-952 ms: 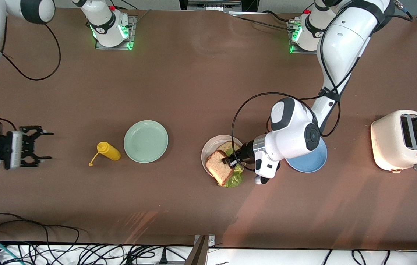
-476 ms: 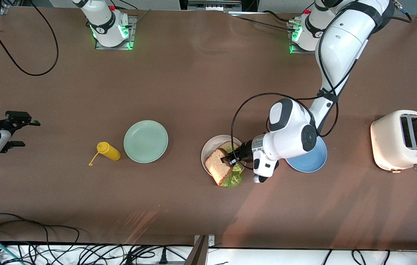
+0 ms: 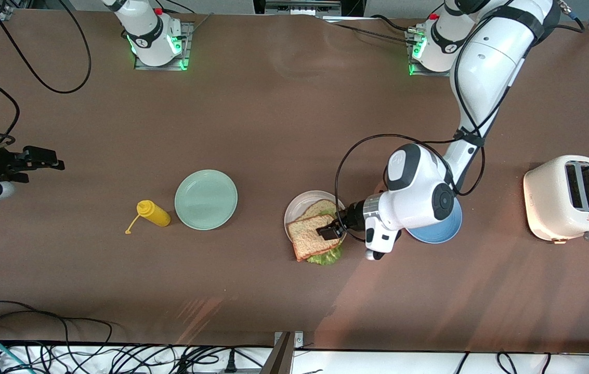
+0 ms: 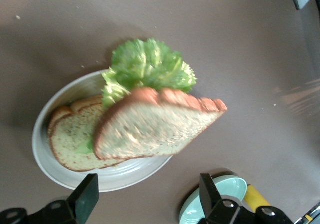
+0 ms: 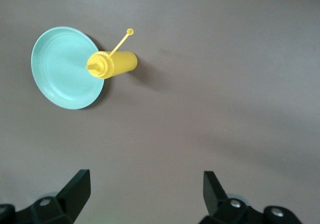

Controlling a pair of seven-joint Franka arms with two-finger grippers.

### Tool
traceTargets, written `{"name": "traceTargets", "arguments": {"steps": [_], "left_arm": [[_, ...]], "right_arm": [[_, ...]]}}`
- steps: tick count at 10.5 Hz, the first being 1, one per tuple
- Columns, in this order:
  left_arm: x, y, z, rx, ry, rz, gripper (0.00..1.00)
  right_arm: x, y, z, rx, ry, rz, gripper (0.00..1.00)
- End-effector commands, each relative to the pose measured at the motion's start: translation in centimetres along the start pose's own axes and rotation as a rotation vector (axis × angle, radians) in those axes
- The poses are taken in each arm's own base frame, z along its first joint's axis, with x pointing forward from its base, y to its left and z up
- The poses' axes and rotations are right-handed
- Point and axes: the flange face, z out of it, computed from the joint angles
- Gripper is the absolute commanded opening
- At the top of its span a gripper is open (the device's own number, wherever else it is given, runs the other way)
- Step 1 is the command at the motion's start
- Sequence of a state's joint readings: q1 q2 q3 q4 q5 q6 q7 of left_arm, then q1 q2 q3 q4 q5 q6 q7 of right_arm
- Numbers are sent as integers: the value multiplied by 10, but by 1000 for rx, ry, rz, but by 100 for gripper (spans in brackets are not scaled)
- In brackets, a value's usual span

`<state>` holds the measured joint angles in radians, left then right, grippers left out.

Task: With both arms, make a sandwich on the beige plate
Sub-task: 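Open the left gripper and withdraw it while the right gripper retreats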

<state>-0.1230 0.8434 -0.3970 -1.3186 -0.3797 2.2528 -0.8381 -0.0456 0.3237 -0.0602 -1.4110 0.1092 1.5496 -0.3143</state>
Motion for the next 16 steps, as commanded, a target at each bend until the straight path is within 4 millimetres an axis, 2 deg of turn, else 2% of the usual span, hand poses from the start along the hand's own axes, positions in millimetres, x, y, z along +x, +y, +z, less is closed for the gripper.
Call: {"name": "traceTargets", "arguments": {"steps": [1, 2, 3, 4, 5, 6, 8, 10, 11, 12, 14, 16], "left_arm": [[11, -13, -16, 73, 6, 24, 94], [18, -17, -23, 83, -1, 14, 96], [32, -26, -36, 94, -4, -6, 98], [40, -31, -60, 121, 10, -1, 100], [46, -35, -86, 137, 29, 5, 100], [42, -34, -118, 159, 61, 21, 100], [40, -44, -183, 238, 124, 101, 100], [34, -60, -252, 297, 172, 137, 100], [29, -66, -280, 343, 217, 150, 100], [23, -70, -303, 371, 260, 161, 100], [13, -80, -338, 465, 331, 185, 100], [13, -95, -360, 526, 312, 262, 100]], "right_arm": [[-7, -25, -4, -31, -39, 169, 100], [-5, -37, -4, -64, -44, 218, 100], [-4, -39, -4, -76, -44, 271, 100], [-4, -39, -4, -76, -44, 270, 100], [-4, -38, -5, -75, -42, 270, 100], [-4, -38, -5, -75, -42, 270, 100], [-6, -37, -10, -77, -38, 272, 100], [-24, -25, -53, -81, -30, 303, 100], [-27, -22, -62, -83, -22, 298, 100], [-24, -28, -59, -100, -31, 280, 100], [-22, -34, -60, -111, -25, 259, 100], [-24, -24, -59, -106, -30, 213, 100]]}}
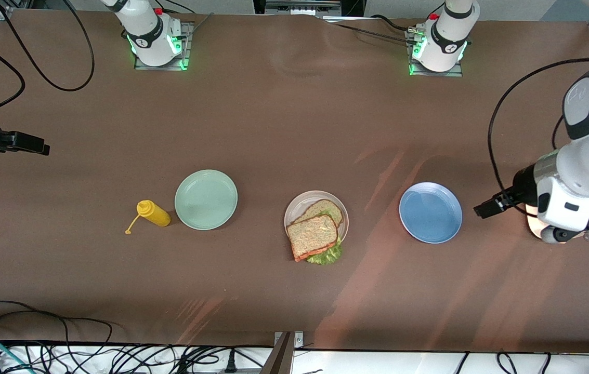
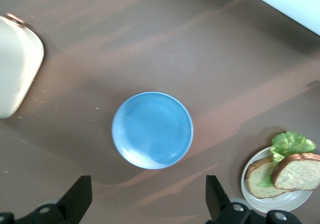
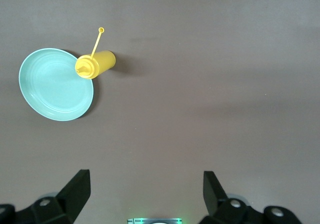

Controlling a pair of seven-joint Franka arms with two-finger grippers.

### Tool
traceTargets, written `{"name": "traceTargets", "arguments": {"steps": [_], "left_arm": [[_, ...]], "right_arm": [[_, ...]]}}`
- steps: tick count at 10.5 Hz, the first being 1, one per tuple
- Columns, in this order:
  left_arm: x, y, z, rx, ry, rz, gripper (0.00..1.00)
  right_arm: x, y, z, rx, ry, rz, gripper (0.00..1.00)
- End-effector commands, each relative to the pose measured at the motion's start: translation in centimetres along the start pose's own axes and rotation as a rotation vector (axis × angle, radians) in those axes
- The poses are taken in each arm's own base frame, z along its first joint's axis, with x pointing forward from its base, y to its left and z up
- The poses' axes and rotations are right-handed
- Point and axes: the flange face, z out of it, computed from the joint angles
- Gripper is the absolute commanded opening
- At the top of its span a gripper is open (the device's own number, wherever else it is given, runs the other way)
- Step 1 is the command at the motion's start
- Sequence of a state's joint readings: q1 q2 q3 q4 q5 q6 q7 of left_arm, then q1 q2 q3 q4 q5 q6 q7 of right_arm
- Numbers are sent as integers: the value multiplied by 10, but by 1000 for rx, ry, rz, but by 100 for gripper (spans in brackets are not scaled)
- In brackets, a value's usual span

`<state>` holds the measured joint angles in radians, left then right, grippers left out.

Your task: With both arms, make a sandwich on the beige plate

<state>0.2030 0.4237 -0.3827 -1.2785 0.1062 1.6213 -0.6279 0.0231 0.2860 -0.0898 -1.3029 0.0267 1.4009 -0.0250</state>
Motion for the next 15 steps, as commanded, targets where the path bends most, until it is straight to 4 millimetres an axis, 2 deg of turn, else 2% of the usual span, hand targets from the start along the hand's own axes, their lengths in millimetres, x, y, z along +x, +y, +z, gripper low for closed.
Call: {"name": "traceTargets", "arguments": {"steps": [1, 2, 3, 5, 6, 8, 11, 12, 15], "left_arm": [[3, -31, -9, 45, 5, 96, 100], [8, -39, -7, 47, -1, 95, 100], [12, -47, -6, 48, -2, 83, 100], [29, -81, -5, 46, -7, 42, 100], [37, -99, -6, 37, -9, 65, 100], [40, -109, -5, 36, -17, 90, 100], [41, -111, -5, 32, -18, 91, 100], [44, -122, -7, 26, -18, 73, 100], [45, -125, -9, 24, -17, 68, 100]], "right_arm": [[-1, 9, -2, -12, -4, -37, 100], [-1, 4, -4, -15, 23, -43, 100], [-14, 1, -2, -22, 74, -42, 100], [-21, -1, 1, -13, 91, -44, 100], [-22, -10, 0, -10, 89, -18, 100], [-28, -23, 1, -14, 53, 7, 100], [-27, -21, 0, -20, 66, 9, 100], [-26, -21, 1, -19, 66, 12, 100], [-26, -19, 1, -17, 65, 15, 100]]}}
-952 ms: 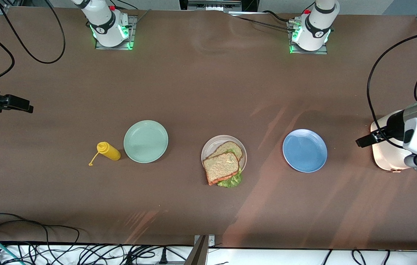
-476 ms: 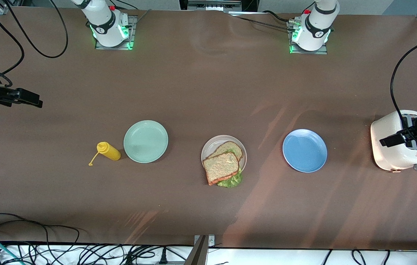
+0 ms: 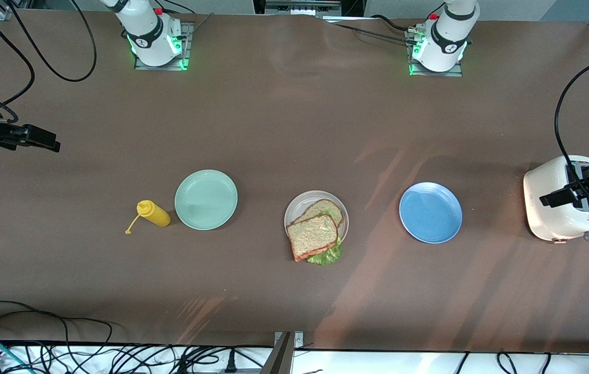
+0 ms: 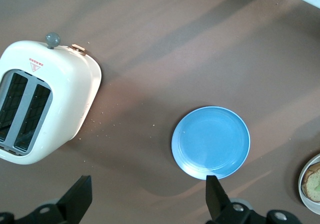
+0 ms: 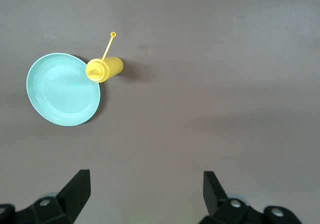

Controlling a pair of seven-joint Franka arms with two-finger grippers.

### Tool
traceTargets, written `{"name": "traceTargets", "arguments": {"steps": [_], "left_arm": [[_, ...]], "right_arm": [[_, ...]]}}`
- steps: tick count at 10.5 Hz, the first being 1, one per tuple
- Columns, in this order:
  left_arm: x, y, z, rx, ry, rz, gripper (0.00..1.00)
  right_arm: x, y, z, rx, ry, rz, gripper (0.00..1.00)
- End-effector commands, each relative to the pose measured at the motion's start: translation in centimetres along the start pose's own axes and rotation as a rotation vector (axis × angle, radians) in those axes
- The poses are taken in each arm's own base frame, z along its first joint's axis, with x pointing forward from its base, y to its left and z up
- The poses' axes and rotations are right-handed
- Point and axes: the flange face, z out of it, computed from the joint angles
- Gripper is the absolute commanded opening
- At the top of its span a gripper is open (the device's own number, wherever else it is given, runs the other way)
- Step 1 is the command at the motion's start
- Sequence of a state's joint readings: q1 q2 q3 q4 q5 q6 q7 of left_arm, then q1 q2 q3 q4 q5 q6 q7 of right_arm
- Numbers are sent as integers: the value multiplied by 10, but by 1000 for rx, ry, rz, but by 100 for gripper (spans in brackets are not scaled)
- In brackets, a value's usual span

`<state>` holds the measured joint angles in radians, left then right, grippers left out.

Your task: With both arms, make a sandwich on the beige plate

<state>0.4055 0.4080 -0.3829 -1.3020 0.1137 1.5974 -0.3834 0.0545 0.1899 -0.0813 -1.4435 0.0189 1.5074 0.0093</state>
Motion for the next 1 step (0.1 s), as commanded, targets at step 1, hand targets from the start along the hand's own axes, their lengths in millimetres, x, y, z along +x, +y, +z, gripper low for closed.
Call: {"name": "traceTargets", "arguments": {"steps": [1], "left_arm": [[-8, -3, -6, 16, -3, 21, 100]], "right_arm": [[-9, 0, -2, -13, 5, 16, 100]]}}
